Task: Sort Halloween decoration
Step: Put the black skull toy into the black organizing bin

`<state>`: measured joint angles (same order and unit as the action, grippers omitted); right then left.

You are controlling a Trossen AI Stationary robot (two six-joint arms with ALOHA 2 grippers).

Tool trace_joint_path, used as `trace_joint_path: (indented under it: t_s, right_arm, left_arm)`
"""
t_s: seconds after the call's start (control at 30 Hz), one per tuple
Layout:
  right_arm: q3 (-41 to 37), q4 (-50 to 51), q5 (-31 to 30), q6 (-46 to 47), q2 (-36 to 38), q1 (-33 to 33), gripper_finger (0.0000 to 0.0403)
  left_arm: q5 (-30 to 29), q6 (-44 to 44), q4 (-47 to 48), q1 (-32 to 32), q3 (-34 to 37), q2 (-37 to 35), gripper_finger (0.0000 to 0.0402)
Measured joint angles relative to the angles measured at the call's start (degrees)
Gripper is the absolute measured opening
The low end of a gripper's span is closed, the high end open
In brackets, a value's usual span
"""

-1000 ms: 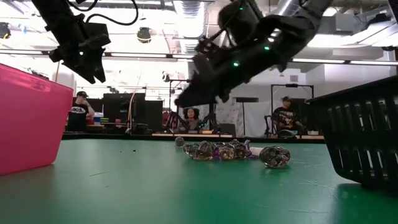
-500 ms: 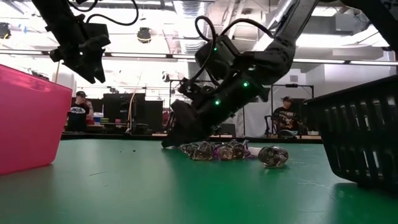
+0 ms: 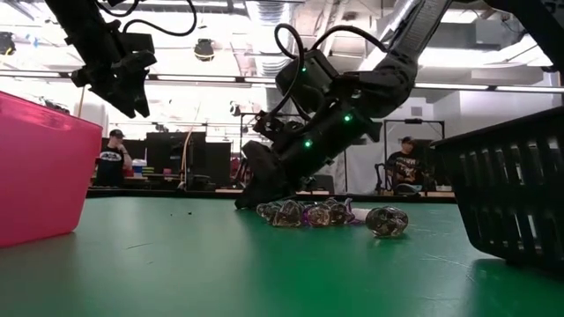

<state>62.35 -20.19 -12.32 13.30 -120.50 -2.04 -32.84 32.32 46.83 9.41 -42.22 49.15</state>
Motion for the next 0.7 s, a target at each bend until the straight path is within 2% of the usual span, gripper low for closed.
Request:
trace_joint_path:
  t_s: [0.13, 0.33, 0.57, 0.7]
  right_arm:
    - [-0.2, 2.8, 0.2, 0.2, 3.0, 0.8, 0.0096]
    - [-0.4, 12.2, 1.0, 1.3, 14.6, 5.5, 0.0096]
    - [-0.3, 27.3, 3.8, 14.3, 28.8, 18.3, 0.0096]
    - [-0.2, 32.6, 3.4, 24.4, 33.3, 27.0, 0.0096]
  left_arm:
    - [0.0, 0.0, 0.0, 0.0, 0.0, 0.0, 0.0219]
    - [-0.2, 0.9, 0.0, 0.0, 0.0, 0.0, 0.0219]
    - [-0.5, 2.7, 0.0, 0.0, 0.0, 0.0, 0.0219]
    - [-0.6, 4.2, 0.0, 0.0, 0.0, 0.0, 0.0219]
